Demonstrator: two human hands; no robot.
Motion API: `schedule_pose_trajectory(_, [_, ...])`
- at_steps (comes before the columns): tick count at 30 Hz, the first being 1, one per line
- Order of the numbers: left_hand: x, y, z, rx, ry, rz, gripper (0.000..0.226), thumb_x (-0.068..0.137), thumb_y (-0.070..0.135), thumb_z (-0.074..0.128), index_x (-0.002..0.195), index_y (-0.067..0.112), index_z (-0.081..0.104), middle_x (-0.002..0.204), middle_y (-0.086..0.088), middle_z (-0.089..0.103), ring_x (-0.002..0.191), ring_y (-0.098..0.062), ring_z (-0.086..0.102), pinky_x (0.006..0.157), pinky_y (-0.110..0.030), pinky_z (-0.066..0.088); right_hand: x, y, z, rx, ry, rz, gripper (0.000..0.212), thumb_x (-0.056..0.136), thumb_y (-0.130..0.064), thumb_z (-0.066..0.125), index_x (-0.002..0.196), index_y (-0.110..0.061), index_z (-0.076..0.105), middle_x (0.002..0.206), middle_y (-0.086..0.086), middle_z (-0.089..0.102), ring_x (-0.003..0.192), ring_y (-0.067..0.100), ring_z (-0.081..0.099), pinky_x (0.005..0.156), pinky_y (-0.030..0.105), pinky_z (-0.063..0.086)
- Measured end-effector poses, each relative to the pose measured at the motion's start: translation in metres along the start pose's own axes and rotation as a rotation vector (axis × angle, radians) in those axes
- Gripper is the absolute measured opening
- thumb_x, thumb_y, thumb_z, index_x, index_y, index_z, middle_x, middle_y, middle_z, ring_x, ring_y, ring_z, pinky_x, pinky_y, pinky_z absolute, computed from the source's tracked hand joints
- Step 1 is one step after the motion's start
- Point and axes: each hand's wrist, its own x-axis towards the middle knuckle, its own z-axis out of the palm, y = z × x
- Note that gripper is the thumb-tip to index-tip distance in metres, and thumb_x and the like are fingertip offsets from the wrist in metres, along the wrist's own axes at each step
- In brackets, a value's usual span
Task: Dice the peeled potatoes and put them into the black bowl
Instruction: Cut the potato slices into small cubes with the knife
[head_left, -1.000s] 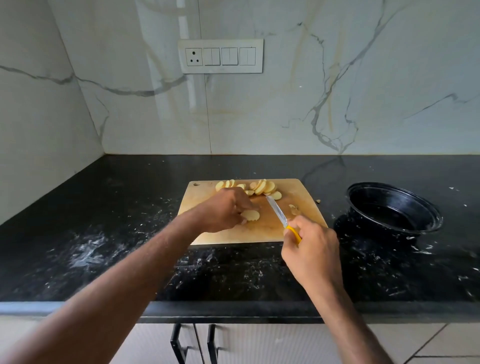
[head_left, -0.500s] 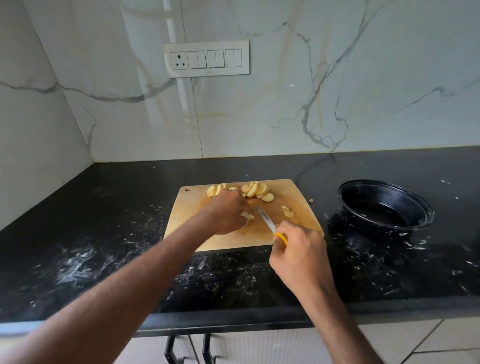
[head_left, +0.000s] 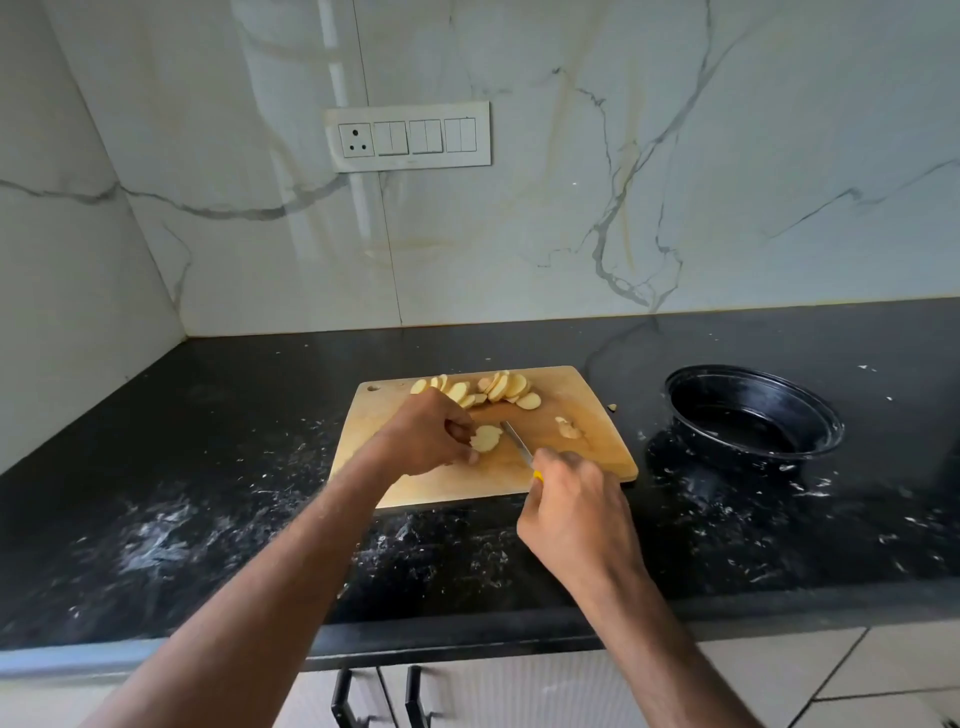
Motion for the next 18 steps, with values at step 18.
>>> schedule_pose_trajectory(18, [-0.004,0.014,0.025,-0.031,0.152,-0.091,0.021,0.079,0.019,0.085,0.069,0.014,0.067,0.067,0.001,0.059,0.058,-0.012,0.045,0.051,-0.022,0.036,0.001,-0.006,0.002,-0.028,-0.075,-0.09,0.021,0.09,-0.015,0.062,0.111,-0.016,0.062,0.099,0.0,0.068,0.081,0.019,0.069,0.072,0.03,0.058])
